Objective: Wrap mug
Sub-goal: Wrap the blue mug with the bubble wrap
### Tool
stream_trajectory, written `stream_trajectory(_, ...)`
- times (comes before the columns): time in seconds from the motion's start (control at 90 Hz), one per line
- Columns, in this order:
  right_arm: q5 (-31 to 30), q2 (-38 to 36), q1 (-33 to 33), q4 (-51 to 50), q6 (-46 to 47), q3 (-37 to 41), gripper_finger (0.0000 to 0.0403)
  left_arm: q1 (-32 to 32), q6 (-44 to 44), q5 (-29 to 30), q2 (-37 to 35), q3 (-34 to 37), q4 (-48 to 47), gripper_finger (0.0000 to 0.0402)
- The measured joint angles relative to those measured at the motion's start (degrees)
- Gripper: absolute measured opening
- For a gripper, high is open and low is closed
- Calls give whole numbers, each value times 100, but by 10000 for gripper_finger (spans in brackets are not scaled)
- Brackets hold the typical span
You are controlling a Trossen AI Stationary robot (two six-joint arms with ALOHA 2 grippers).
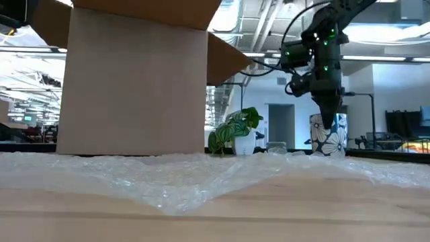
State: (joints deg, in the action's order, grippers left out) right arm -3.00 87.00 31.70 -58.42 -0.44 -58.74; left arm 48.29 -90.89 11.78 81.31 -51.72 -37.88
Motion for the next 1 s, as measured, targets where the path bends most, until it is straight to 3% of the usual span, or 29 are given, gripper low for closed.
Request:
stream_trajectory(0.211,-9,-71,-178,-329,286,-5,16,0,24,-4,1,0,-10,65)
stream_trajectory(0.389,-191,-354,-858,-1466,1404,-624,10,2,180,-75,-1,40,-26,65)
stream_trajectory(0.6,191,-588,-2726,-2393,2957,-1637,6,-75,511,-55,124,408,-16,65)
stream_trajectory(0.8,248,-383,-4522,-1811,4805,-2119,6,-265,1037,-48,518,722,162,65)
stream_trajectory(1.0,355,529,-5304,-786,5645,-2057,6,-635,1793,56,883,711,265,65)
